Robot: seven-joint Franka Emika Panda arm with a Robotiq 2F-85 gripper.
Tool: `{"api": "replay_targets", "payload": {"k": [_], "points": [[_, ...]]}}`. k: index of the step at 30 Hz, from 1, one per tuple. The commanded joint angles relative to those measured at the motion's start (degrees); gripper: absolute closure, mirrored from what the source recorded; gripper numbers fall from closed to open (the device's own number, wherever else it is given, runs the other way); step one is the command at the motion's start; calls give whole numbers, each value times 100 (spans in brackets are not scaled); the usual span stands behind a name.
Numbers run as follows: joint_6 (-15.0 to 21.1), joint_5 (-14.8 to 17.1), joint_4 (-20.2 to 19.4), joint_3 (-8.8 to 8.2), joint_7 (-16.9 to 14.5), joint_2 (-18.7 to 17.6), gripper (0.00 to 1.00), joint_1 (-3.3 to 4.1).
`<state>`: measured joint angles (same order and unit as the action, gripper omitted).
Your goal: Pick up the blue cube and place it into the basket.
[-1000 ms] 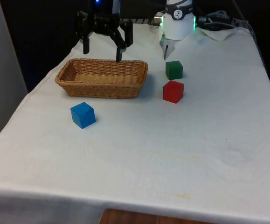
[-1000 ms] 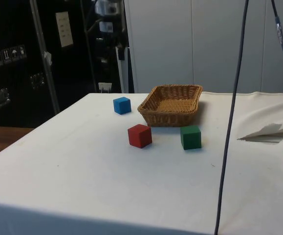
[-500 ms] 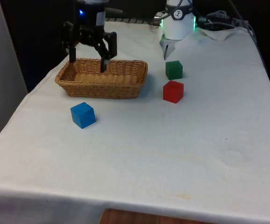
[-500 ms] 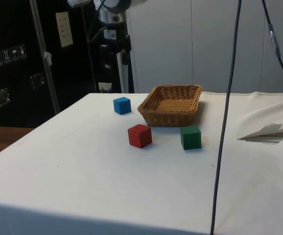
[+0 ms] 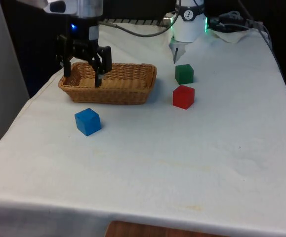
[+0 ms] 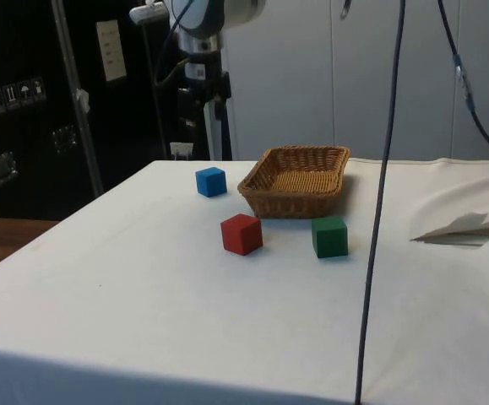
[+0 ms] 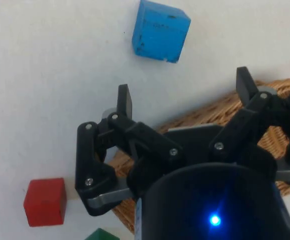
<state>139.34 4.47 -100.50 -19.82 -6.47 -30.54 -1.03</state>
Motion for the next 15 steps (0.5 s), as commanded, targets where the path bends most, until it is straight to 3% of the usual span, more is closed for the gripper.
{"api": "replay_targets", "payload": {"k": [1,4,5,6,7,13,14,15], "points": [[29,115,57,46,-80,-74,0,-69],[17,286,166,23,-183,-235,0,-92],[11,223,138,-46,-126,-212,0,-29],[11,275,166,-52,-155,-252,0,-29],[11,378,218,6,-235,-309,0,-97],[0,647,332,-29,-372,-510,0,-103],[11,596,298,-92,-327,-493,0,-46],[0,676,344,-29,-378,-533,0,-103]]}}
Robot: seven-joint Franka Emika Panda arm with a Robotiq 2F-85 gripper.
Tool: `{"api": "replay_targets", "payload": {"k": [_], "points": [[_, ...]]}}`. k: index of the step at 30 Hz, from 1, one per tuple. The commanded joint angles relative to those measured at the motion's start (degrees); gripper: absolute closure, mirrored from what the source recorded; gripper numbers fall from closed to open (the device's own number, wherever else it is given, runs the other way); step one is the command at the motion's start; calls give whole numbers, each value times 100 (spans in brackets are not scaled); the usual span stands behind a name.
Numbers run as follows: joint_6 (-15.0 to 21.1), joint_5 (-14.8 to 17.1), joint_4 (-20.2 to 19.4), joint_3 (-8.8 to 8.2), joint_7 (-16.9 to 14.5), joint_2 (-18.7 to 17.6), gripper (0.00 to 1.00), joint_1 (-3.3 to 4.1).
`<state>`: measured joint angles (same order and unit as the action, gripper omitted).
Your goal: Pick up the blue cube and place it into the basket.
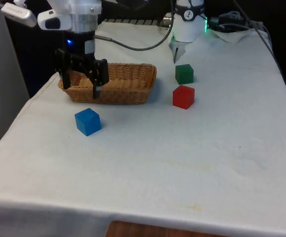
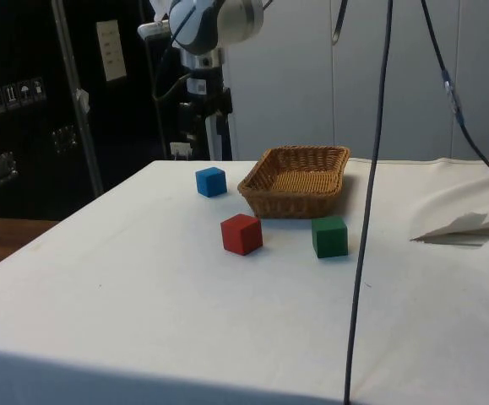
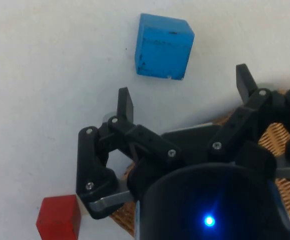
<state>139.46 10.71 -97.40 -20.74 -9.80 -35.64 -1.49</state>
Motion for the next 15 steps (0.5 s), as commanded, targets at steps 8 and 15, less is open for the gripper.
{"api": "replay_targets", "payload": {"k": [8,15], "points": [[-11,246,103,69,-86,-183,0,-46],[0,338,138,97,-69,-286,0,-29]]}}
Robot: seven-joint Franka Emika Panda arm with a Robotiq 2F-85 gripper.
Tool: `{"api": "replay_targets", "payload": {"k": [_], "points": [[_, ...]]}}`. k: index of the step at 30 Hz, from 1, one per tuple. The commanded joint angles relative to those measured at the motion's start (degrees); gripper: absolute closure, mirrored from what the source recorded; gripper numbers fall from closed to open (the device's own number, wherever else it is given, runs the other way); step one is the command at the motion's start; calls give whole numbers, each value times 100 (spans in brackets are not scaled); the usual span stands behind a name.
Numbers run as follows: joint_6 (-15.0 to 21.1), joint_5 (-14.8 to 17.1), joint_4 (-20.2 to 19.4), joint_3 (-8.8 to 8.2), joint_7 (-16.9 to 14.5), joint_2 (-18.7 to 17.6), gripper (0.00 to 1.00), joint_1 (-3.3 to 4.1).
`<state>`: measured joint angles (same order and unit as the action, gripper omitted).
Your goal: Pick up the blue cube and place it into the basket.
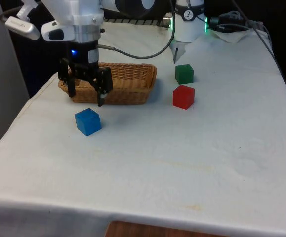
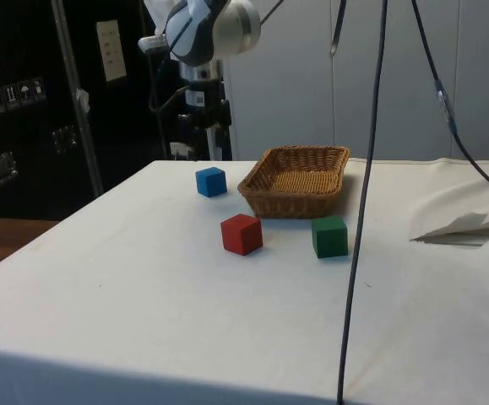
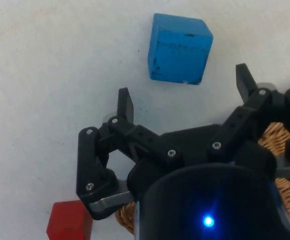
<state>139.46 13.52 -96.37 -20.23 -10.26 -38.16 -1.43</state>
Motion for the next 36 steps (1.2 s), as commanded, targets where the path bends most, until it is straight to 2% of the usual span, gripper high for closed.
{"api": "replay_targets", "payload": {"k": [1,3,4,5,14,21,22,23,27,29,30,35,36], "points": [[0,69,40,52,-23,-52,0,-34],[0,97,57,57,-23,-86,0,-34],[0,46,23,11,0,-57,0,0],[6,109,63,57,-23,-103,0,-29],[6,86,52,23,34,-183,0,11],[92,57,86,-29,206,-298,0,52],[57,80,63,6,155,-264,0,23],[97,63,92,-23,223,-315,0,46],[109,97,143,0,361,-384,0,34],[80,80,109,6,304,-338,0,29],[115,97,160,0,435,-413,0,34],[115,103,223,0,665,-504,0,34],[86,80,195,6,619,-464,0,34]]}}
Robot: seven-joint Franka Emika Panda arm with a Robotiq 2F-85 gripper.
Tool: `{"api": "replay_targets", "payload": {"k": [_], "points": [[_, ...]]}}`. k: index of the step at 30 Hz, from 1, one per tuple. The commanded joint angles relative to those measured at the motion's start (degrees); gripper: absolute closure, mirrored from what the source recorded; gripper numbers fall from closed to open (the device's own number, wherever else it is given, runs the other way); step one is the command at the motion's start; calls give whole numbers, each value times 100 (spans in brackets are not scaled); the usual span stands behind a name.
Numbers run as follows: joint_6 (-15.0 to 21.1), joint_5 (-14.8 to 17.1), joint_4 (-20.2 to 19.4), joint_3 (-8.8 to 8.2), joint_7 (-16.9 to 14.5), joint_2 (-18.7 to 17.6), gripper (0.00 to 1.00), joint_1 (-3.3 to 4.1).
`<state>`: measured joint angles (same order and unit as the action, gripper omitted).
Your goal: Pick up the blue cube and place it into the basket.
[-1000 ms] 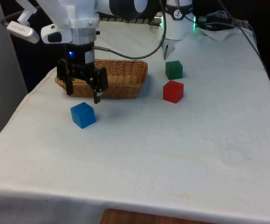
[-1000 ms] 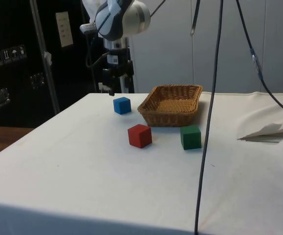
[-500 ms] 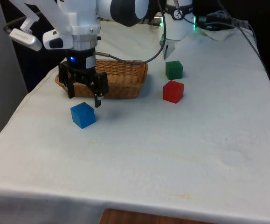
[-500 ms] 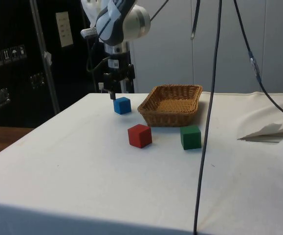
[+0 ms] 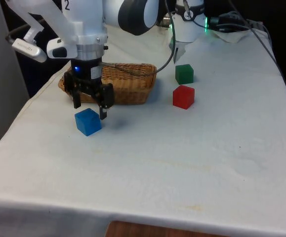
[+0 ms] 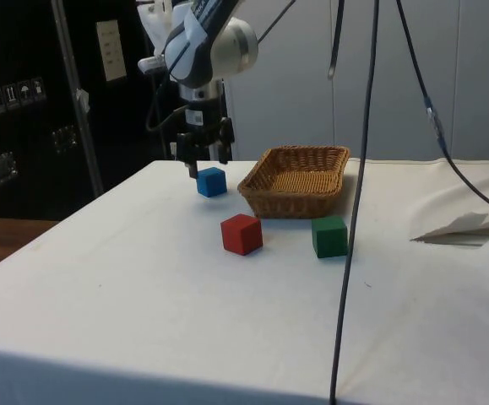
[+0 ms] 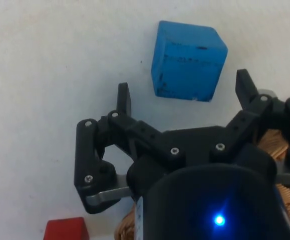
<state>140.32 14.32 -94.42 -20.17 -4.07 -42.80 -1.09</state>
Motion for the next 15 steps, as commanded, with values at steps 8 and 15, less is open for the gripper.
{"api": "replay_targets", "payload": {"k": [8,15], "points": [[29,-6,97,-40,355,-138,0,11],[40,-6,183,-57,596,-229,0,17]]}}
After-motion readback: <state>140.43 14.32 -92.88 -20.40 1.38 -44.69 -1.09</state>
